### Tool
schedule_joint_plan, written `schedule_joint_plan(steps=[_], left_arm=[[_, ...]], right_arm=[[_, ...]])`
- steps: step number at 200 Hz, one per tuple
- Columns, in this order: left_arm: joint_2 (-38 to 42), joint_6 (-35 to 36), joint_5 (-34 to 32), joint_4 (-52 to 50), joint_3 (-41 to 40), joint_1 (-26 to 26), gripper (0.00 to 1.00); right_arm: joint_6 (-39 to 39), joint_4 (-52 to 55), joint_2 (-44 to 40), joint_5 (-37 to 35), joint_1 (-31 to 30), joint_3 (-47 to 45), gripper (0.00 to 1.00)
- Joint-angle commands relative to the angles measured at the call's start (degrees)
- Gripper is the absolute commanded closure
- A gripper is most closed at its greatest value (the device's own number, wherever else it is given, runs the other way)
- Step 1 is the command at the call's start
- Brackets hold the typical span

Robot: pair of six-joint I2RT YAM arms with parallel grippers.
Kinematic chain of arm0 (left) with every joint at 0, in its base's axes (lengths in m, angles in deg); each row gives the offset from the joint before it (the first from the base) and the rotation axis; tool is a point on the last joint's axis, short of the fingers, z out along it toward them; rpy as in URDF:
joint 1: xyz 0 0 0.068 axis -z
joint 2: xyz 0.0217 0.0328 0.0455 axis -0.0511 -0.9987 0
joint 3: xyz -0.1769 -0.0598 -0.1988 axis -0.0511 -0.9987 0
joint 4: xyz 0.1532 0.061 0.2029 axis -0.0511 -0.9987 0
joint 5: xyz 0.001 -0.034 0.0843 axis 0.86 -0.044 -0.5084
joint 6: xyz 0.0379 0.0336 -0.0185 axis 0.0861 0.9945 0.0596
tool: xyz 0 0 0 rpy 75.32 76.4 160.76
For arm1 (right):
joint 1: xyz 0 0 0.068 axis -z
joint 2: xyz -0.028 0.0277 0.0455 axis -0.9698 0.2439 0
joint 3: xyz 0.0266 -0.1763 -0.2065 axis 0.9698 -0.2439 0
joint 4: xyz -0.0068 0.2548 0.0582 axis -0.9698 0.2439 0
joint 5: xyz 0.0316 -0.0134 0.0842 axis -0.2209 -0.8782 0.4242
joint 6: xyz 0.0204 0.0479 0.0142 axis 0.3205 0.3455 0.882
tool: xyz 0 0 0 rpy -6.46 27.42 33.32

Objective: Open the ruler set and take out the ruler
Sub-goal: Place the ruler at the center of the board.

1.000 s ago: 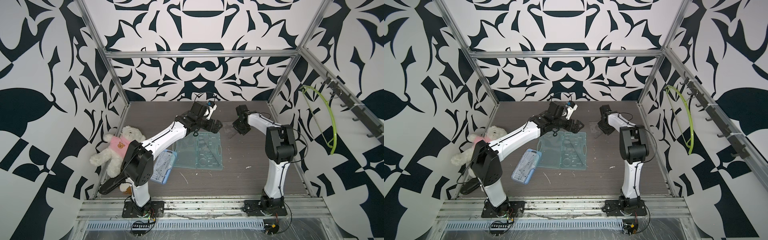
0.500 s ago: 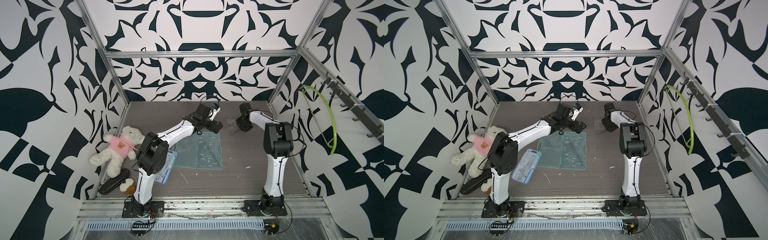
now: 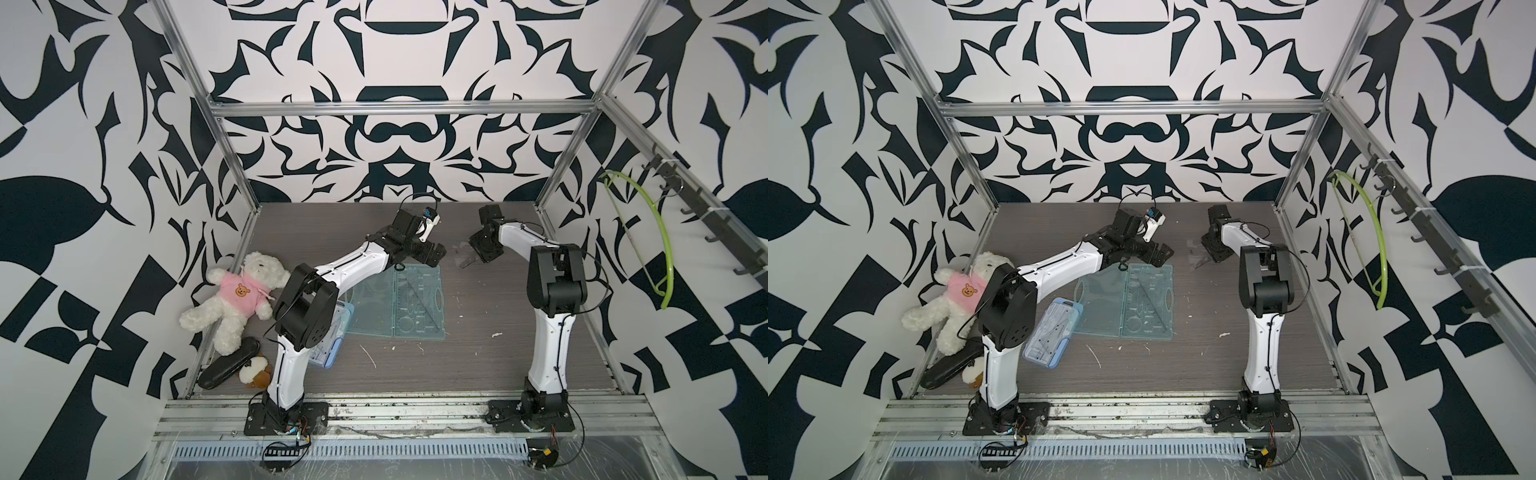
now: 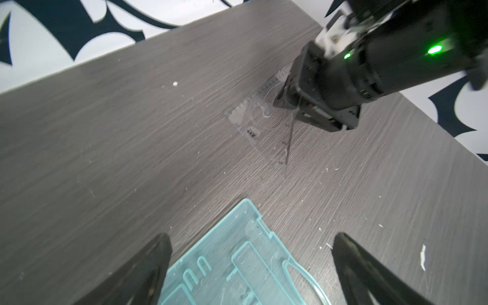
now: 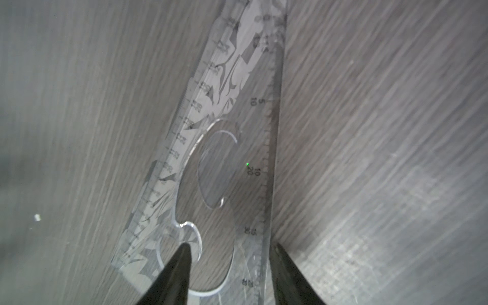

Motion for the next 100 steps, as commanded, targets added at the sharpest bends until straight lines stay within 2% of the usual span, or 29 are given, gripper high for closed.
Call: schedule_joint_plan(steps=[1,25,41,52,75,86,100], left_arm=[[6.31,-3.69,-4.08,1.98,-4.72,-0.23,0.01],[12.72,-9.34,-7.12,1.07,-9.08,-1.41,0.01],[17.34,-16.95,-7.46,-1.01,-12.49,-3.49,0.01],[20.87,-23.01,-4.79,-1.65,-15.99,-6.07,0.01],[28.47,-34.54,5.19,-0.12,-25.64,-12.12,0.01],[32.11,-36.03,7.62,-1.24,-29.25,-13.43,0.01],[36.41,-34.52,8.71,-6.69,-32.03,-13.64,0.01]], right_arm=[[-4.9,-2.01,-7.62,1.83,-0.23,-1.7,0.47],[-11.84,-2.29,-16.13,2.17,-2.31,-5.77,0.46],[-17.19,-2.4,-22.13,3.68,-5.0,-9.75,0.48],[-21.22,-2.02,-25.79,4.99,-7.54,-12.55,0.49],[-29.42,1.26,-31.26,7.42,-14.46,-16.59,0.51],[-32.9,3.94,-32.34,7.81,-18.0,-17.45,0.52],[-36.38,7.51,-32.63,6.45,-22.4,-17.85,0.52]])
